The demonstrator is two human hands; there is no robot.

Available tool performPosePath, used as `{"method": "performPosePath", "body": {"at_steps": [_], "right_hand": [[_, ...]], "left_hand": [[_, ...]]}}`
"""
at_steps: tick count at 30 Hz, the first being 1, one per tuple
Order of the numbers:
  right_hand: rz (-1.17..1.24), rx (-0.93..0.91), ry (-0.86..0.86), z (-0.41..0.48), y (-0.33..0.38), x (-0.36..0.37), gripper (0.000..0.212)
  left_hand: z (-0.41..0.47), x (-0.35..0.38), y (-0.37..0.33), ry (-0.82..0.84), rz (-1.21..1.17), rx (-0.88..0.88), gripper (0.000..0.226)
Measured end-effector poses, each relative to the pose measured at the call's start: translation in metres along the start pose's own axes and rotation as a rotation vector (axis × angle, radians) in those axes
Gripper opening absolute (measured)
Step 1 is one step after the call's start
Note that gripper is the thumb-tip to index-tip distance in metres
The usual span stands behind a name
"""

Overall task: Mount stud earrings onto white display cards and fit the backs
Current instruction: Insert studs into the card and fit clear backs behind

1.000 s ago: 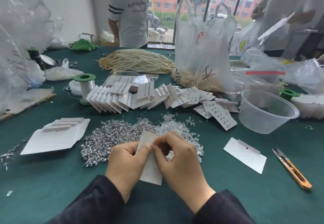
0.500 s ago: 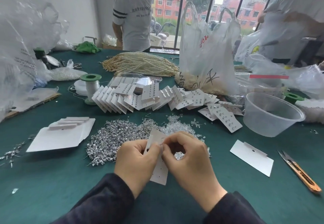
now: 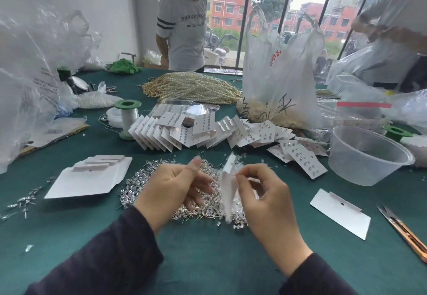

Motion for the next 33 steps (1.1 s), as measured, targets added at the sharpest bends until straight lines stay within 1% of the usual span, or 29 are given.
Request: {"method": "performPosePath", "body": {"at_steps": [1,2,3,4,5,7,8,9,11,13,17,19,21,23,24,26,27,28,30,31,33], "right_hand": [[0.092,0.101,0.001,0.003,-0.008,-0.002,0.022],[0.202,0.197,0.003,0.004,-0.017,-0.003,0.021],[0.324,0.290,0.010,0.005,-0.024,-0.003,0.018],[0.453,0.377,0.023,0.005,-0.030,-0.002,0.017],[0.584,0.456,0.037,0.003,-0.035,0.001,0.016],[0.816,0.577,0.076,0.001,-0.038,0.007,0.015],[0.908,0.619,0.109,0.000,-0.037,0.011,0.018],[0.978,0.656,0.147,-0.001,-0.036,0.014,0.026],[1.052,0.707,0.220,-0.003,-0.034,0.021,0.040],[1.104,0.716,0.287,-0.003,-0.029,0.026,0.044],[1.204,0.749,0.354,-0.004,-0.027,0.035,0.034],[1.251,0.772,0.366,-0.005,-0.027,0.041,0.035],[1.287,0.763,0.408,-0.008,-0.022,0.049,0.039],[1.287,0.751,0.461,-0.011,-0.017,0.054,0.050],[1.273,0.749,0.487,-0.013,-0.015,0.055,0.045],[1.259,0.749,0.491,-0.014,-0.015,0.055,0.028],[1.271,0.751,0.488,-0.014,-0.014,0.053,0.028],[1.293,0.758,0.482,-0.013,-0.014,0.052,0.035],[1.323,0.778,0.438,-0.012,-0.016,0.049,0.061],[1.320,0.783,0.412,-0.011,-0.017,0.047,0.069],[1.305,0.797,0.377,-0.010,-0.019,0.045,0.077]], "left_hand": [[0.002,-0.014,-0.006,-0.125,0.328,0.147,0.027],[0.001,-0.018,-0.014,-0.196,0.606,0.273,0.014],[0.000,-0.015,-0.015,-0.194,0.766,0.347,0.013],[0.002,-0.009,-0.011,-0.151,0.826,0.369,0.015],[0.005,-0.003,-0.006,-0.105,0.843,0.354,0.016],[0.007,0.005,-0.001,-0.063,0.905,0.317,0.017],[0.008,0.005,0.001,-0.063,0.906,0.316,0.015],[0.009,0.004,0.000,-0.080,0.886,0.321,0.013],[0.010,0.001,-0.002,-0.128,0.836,0.320,0.008],[0.011,0.001,-0.005,-0.174,0.802,0.350,0.007],[0.007,0.003,-0.019,-0.239,0.782,0.452,0.005],[0.004,0.002,-0.024,-0.270,0.735,0.471,0.005],[0.004,-0.003,-0.026,-0.292,0.646,0.449,0.010],[0.004,-0.006,-0.024,-0.291,0.569,0.429,0.014],[0.004,-0.007,-0.023,-0.287,0.557,0.426,0.013],[0.004,-0.006,-0.022,-0.276,0.570,0.422,0.010],[0.004,-0.006,-0.020,-0.266,0.577,0.407,0.009],[0.005,-0.005,-0.018,-0.253,0.576,0.384,0.008],[0.008,-0.005,-0.013,-0.226,0.562,0.332,0.010],[0.009,-0.006,-0.011,-0.220,0.539,0.309,0.011],[0.010,-0.010,-0.008,-0.228,0.449,0.262,0.012]]}}
Point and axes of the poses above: each hand's wrist, its own z-axis towards the middle knuckle, its own x-axis out of the palm, y = z × x, the point moved 8 cm from there along z, towards the middle knuckle, and after that the axes turned 3 degrees about -z, right-handed, at the moved point
